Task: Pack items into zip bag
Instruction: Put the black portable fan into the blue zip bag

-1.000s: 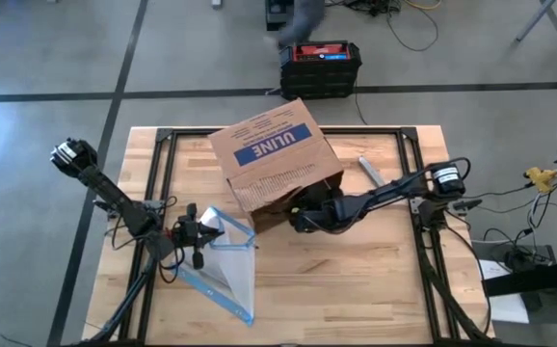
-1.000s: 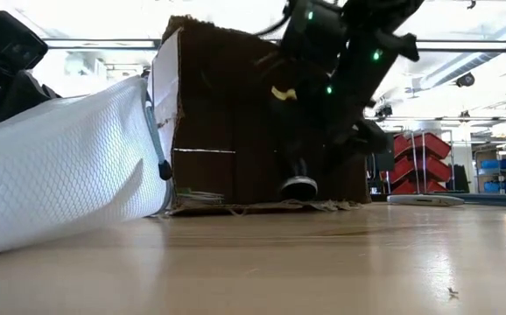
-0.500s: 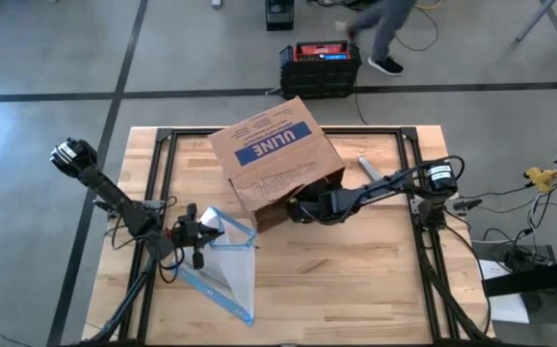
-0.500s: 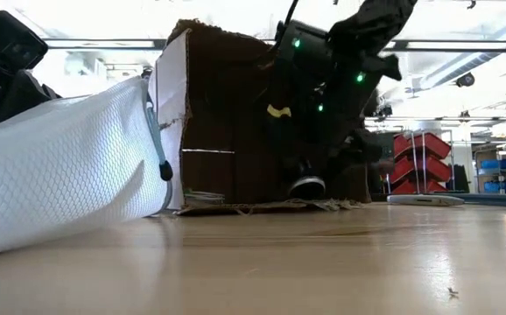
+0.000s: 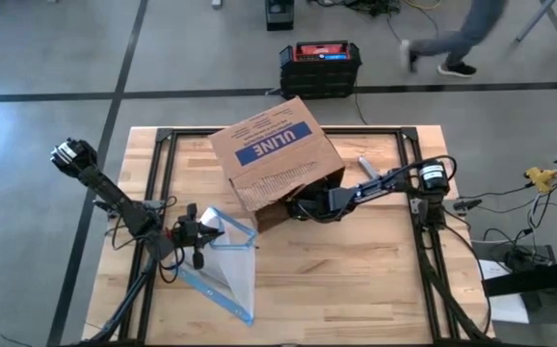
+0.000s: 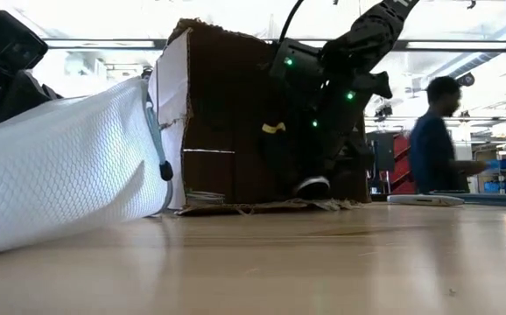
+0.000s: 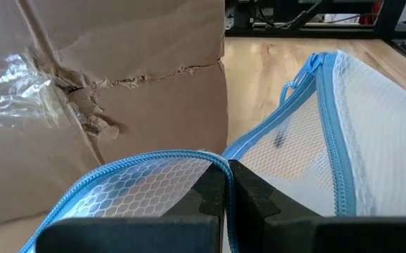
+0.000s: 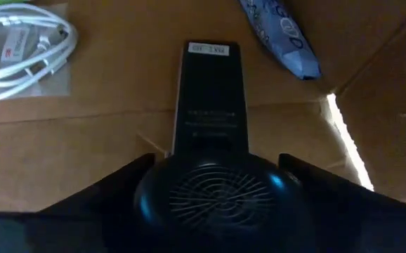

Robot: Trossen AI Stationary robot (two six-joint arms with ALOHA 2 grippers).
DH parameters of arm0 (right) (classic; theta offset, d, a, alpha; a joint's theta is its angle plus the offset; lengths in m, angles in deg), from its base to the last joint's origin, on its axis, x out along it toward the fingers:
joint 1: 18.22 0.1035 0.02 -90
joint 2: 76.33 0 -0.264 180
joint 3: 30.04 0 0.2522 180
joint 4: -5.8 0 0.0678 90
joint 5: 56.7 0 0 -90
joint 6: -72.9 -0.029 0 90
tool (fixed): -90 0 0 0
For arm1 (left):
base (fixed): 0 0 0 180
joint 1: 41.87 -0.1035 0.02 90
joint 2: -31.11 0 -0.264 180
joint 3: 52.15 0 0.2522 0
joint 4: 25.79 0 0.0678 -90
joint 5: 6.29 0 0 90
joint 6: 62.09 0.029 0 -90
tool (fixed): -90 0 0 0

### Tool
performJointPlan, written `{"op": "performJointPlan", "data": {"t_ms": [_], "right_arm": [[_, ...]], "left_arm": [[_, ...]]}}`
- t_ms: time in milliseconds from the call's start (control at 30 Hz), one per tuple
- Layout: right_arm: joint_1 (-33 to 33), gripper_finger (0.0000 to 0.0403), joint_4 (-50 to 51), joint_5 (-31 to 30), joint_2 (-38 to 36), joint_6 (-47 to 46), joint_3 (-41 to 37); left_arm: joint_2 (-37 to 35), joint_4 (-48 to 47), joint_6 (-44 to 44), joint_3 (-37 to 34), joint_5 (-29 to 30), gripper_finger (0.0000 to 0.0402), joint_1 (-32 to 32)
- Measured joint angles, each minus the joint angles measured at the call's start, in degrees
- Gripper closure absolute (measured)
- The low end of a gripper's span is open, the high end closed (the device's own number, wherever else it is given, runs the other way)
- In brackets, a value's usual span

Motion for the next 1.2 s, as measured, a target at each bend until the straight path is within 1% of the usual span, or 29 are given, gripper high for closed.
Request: {"op": "performJointPlan", "data": {"t_ms": [33, 133, 233, 333, 433, 533, 600, 733, 867, 1000, 1067, 1133, 1200], "right_arm": [[0.00, 0.0157, 0.04, 0.76, 0.00, 0.02, 0.00], [0.17, 0.0161, 0.17, 2.11, -0.08, 0.24, 0.02], [0.93, 0.0161, 0.22, 3.60, -0.25, 1.08, 0.24], [2.33, 0.0161, 1.11, 5.49, -0.44, 2.26, 1.40], [4.05, 0.0161, 4.26, 6.55, -0.48, 4.09, 3.77], [5.88, 0.0161, 6.62, 7.12, -0.56, 7.62, 6.55], [7.23, 0.0161, 6.67, 7.61, -0.66, 10.44, 8.04], [10.03, 0.0161, 6.71, 12.07, -0.66, 13.97, 10.28], [14.05, 0.0161, 6.74, 17.29, -0.66, 14.02, 12.00], [18.34, 0.0161, 7.58, 22.02, -0.66, 12.73, 13.23], [20.49, 0.0161, 7.64, 23.28, -0.66, 12.37, 13.86], [22.51, 0.0161, 7.04, 23.27, -0.67, 12.73, 14.72], [24.06, 0.0161, 3.62, 22.98, -0.68, 14.79, 15.17]], "left_arm": [[-0.08, 0.00, 0.90, 0.00, 0.35, 0.0401, 0.02], [-1.29, 0.01, 4.47, 0.00, 1.44, 0.0401, -0.13], [-3.73, -0.41, 9.20, 0.00, -1.21, 0.0401, -0.26], [-8.22, -0.26, 13.85, 0.02, -7.66, 0.0401, -0.46], [-13.49, -1.01, 17.22, 0.02, -17.44, 0.0402, -1.31], [-17.53, -3.10, 18.56, 0.02, -27.35, 0.0401, -2.32], [-19.33, -5.04, 18.44, 0.02, -31.50, 0.0401, -2.94], [-20.47, -8.26, 15.96, 0.02, -33.10, 0.0401, -3.64], [-19.47, -8.39, 12.94, 0.02, -33.12, 0.0401, -3.94], [-16.93, -8.46, 8.16, 0.02, -33.65, 0.0401, -3.94], [-15.31, -8.46, 5.93, 0.02, -34.65, 0.0401, -3.94], [-13.71, -8.38, 4.29, 0.02, -35.04, 0.0401, -3.94], [-12.10, -6.77, 3.56, 0.02, -35.02, 0.0401, -3.96]]}}
